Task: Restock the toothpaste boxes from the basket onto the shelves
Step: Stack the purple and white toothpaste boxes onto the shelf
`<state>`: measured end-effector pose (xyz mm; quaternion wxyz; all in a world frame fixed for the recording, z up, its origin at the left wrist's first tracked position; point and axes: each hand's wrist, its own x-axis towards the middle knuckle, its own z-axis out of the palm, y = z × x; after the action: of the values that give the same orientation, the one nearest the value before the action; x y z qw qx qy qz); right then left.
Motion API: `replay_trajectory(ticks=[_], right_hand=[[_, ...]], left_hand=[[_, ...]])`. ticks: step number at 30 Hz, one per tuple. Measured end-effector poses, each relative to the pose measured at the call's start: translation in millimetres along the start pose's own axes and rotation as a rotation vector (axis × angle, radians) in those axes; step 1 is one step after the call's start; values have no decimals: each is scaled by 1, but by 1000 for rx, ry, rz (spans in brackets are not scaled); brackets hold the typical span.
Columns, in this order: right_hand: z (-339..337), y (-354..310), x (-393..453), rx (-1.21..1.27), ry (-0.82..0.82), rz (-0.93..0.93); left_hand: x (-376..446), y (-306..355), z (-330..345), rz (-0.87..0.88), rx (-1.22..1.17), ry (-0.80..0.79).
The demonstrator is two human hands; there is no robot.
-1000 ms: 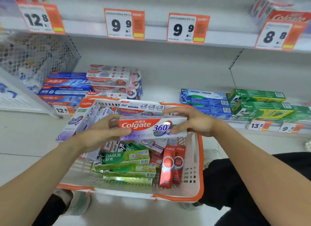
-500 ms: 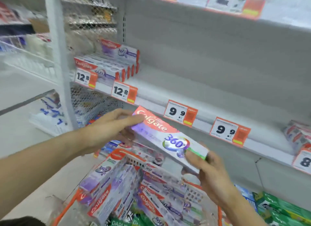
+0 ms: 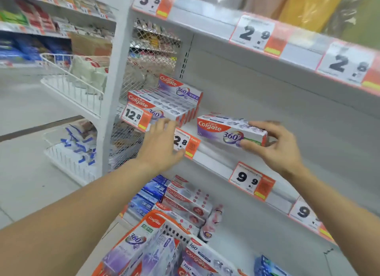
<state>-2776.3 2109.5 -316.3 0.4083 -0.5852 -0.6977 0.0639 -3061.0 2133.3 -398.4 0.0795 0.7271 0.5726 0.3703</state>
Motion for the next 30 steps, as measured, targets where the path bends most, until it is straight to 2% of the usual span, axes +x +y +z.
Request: replay_trajectory(ticks=[3,7,12,17,20,23,27,30], right_hand=[[5,1,17,133,-97,74],[8,6,31,302,-201,165],[16,6,42,136,-472,153],[30,6,46,-224,-601,32],[33,5,46,-254,-606,54],[32,1,45,-157,-600,147],[31,-4,41,-128,-487,233],[31,-5,37,-203,-436,243]], left_hand=[[27,-10,4,27,125,-51],[43,-17,23,77,102,-97],[47,-17,32,65,95,-61],[48,-24,30,91,135,-69],[47,-26,31,102,144,-78],[46,-25,32,102,136,-85],[47,-25,31,105,138,-100],[48,-25,30,110,147,-104]])
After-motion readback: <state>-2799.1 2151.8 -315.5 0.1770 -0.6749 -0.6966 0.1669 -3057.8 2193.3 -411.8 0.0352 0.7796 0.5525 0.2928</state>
